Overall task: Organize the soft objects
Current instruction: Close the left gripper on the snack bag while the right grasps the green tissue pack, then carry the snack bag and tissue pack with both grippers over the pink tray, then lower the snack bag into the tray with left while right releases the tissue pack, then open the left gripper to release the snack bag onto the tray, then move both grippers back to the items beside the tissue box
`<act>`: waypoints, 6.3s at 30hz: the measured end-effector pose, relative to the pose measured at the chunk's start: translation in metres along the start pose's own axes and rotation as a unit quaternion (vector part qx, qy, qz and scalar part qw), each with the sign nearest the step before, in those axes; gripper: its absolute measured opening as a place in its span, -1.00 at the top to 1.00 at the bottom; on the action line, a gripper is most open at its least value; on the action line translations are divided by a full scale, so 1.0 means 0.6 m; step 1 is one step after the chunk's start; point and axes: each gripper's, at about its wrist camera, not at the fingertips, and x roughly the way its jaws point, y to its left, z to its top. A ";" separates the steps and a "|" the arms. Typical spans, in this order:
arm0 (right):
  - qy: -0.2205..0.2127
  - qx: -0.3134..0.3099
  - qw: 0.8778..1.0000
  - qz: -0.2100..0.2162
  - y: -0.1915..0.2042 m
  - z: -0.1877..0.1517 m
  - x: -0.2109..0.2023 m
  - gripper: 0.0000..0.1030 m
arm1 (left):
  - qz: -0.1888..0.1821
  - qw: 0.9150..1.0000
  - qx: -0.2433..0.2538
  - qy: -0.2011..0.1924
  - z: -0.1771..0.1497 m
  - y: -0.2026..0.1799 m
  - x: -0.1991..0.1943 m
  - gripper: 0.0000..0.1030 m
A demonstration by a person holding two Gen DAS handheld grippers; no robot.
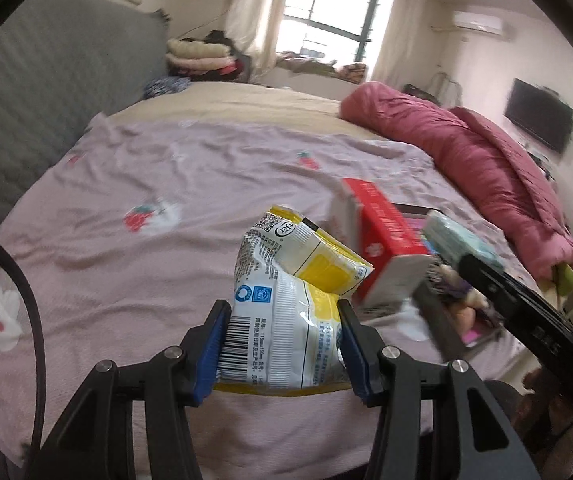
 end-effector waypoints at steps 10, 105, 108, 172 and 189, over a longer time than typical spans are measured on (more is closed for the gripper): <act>-0.037 0.054 0.997 -0.045 -0.098 0.017 -0.048 0.00 | -0.033 0.999 0.034 0.014 0.013 -0.116 -0.003 -0.02; -0.014 0.146 0.983 -0.107 -0.306 -0.007 -0.003 -0.35 | -0.126 0.965 0.198 0.118 -0.065 -0.413 0.235 -0.02; -0.038 0.173 0.977 -0.122 -0.327 -0.008 -0.024 -0.38 | -0.127 0.960 0.215 0.124 -0.072 -0.428 0.239 -0.02; -0.045 0.181 0.971 -0.152 -0.331 -0.017 -0.063 -0.43 | -0.116 0.975 0.171 0.082 -0.032 -0.382 0.129 -0.31; -0.050 0.148 0.970 -0.184 -0.294 -0.016 -0.105 -0.44 | -0.113 0.980 0.152 0.061 -0.021 -0.333 0.073 -0.31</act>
